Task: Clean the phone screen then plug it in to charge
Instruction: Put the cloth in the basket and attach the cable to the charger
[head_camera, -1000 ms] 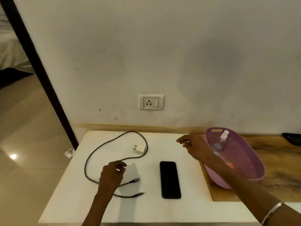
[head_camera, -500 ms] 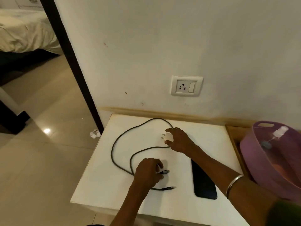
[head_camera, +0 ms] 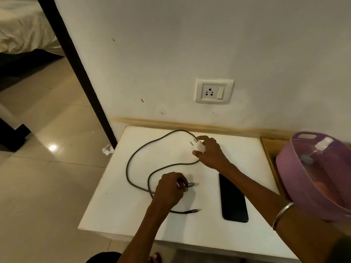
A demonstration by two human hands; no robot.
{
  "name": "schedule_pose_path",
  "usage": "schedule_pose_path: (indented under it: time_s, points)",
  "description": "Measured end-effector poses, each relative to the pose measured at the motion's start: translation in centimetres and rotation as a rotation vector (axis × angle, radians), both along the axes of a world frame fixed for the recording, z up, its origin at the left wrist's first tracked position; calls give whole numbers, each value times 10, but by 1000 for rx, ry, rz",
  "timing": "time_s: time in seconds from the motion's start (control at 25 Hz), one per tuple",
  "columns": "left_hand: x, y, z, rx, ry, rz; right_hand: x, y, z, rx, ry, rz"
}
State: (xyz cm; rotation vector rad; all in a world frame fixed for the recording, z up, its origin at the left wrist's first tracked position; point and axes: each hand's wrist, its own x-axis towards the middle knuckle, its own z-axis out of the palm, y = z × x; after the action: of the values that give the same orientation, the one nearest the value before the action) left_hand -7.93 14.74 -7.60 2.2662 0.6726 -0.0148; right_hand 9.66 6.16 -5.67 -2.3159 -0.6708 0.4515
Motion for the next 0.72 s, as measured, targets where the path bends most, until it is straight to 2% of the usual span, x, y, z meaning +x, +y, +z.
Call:
schedule_pose_path:
  time_s: [0.12,0.32,0.56,0.72]
  points:
    - [-1,-6,13,-38,-101,56,-8,-27,22,101,166,-104]
    - [-15,-12,39,-62,-396,130,-28,-79,56,520,632,-246]
    - [-19,-20,80,-154,-563,207,-51,-117,86,719,741,-267]
    - [-4,-39,120,-168,-640,172,-57,-125,115,954,929,-344]
